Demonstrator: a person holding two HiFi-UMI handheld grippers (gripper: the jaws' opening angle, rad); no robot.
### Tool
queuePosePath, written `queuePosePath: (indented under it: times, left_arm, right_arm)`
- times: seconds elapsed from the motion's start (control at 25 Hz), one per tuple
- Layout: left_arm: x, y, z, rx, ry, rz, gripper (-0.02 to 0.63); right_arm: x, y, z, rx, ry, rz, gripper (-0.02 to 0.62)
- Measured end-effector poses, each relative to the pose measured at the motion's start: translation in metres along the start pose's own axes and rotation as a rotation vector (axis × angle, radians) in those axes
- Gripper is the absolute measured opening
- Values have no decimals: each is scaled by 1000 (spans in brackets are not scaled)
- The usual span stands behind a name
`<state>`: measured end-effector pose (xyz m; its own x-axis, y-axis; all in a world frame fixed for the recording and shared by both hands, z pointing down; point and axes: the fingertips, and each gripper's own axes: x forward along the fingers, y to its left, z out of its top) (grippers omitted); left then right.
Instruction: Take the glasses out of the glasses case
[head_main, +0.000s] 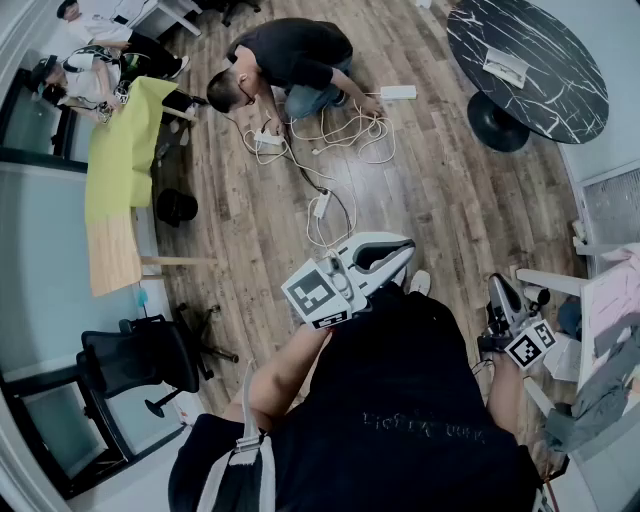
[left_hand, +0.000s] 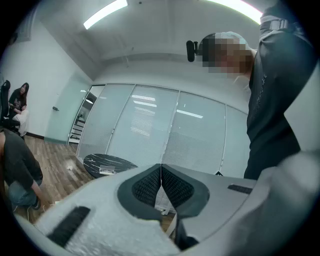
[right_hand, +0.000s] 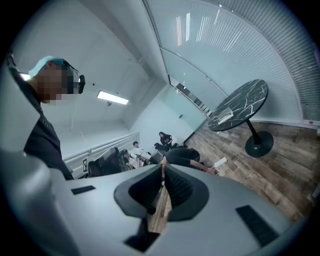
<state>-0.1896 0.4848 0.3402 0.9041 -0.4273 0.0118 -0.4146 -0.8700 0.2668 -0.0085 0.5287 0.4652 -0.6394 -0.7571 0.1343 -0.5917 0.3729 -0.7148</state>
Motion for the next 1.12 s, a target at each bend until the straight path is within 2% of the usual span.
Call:
queuePosePath:
  times: [0.24, 0.48, 0.68, 0.88, 1.12]
  left_arm:
    - [12, -9, -5, 47, 31, 33, 20]
    - [28, -18, -9, 65, 29, 37, 20]
    - [37, -19, -10, 71, 28, 37, 20]
    - [50, -11, -12, 71, 22, 17, 20]
    - [68, 20, -11, 53, 7, 8, 20]
  right_arm:
    - [-3, -17, 7, -23, 13, 44, 37]
    - [-20, -28, 21, -51, -40, 53, 37]
    - [-25, -37, 24, -25, -73, 46, 37]
    - [-18, -40, 30, -24, -88, 61, 37]
    - [-6, -57, 37, -8, -89, 24, 37]
